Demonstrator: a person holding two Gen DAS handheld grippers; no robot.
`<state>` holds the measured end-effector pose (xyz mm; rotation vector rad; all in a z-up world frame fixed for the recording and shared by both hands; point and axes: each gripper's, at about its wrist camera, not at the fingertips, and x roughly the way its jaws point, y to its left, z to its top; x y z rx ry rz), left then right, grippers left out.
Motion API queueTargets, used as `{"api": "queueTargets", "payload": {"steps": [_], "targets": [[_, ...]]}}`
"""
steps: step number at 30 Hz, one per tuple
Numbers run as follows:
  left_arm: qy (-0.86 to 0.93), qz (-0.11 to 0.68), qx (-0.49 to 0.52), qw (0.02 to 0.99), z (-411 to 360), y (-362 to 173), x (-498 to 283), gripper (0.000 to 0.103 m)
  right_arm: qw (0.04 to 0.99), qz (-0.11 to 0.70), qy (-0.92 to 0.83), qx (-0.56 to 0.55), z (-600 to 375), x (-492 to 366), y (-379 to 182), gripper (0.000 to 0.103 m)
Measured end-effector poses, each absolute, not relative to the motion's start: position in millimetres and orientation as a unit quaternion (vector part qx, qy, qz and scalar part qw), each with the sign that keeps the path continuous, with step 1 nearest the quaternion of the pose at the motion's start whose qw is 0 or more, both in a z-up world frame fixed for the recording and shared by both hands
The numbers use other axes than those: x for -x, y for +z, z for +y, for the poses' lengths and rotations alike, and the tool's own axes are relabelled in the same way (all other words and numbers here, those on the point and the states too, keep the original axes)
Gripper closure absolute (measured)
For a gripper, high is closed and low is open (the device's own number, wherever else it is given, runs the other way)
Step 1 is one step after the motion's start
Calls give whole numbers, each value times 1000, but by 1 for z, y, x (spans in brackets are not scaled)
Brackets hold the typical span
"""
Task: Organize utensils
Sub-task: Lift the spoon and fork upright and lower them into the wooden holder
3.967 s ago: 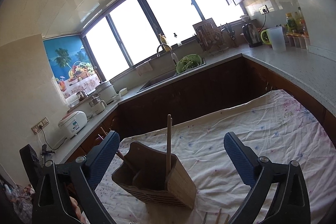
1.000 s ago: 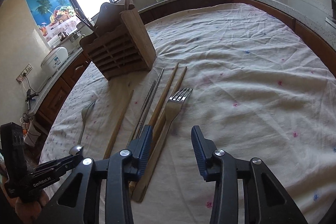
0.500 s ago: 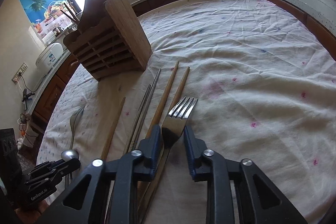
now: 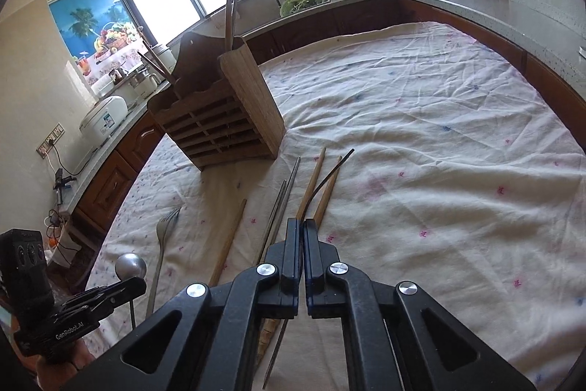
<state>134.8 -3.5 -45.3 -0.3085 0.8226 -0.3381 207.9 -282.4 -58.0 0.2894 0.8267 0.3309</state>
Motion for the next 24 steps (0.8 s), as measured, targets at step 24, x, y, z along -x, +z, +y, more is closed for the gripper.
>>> {"api": "queueTargets", "payload": {"steps": [24], "targets": [[-169, 290, 162, 928, 23, 27, -131, 101, 928, 291, 190, -133, -272, -187, 12, 101]]}}
